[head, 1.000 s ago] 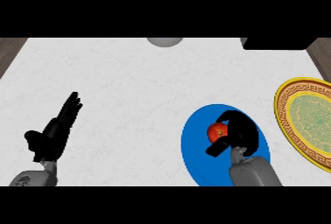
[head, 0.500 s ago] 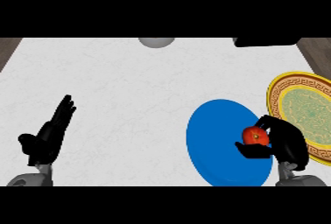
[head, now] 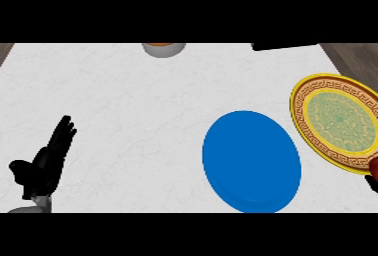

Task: Pick the tomato from the plate and place it in the plate

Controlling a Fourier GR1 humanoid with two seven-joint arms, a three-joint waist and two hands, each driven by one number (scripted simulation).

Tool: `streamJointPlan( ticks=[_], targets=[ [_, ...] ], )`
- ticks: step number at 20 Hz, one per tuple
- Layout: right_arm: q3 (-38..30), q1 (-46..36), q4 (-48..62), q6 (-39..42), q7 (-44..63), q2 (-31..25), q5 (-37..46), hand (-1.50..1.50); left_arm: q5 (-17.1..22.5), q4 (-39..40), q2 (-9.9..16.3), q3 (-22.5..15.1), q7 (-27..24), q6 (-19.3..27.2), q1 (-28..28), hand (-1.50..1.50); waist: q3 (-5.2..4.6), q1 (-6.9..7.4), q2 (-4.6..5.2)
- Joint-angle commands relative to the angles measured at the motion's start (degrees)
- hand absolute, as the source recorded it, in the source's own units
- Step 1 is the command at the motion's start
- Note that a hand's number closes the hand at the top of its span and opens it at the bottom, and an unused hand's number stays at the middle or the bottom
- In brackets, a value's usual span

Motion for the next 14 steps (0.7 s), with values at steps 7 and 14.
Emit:
streamJointPlan(
  ticks=[7,14],
  targets=[
    [-27.33,5.15,14.38,4.16,-36.29,-13.79,-22.33,1.50,0.60,-1.03,0.65,0.49,-0.74,-1.16,1.13,0.00,-0.16,1.64,0.26],
    [-36.95,4.56,38.27,13.87,-55.56,-23.29,-27.09,1.50,-2.23,-2.62,-1.31,-3.26,0.35,-0.97,-1.93,0.00,-0.41,6.65,1.28]
  ],
)
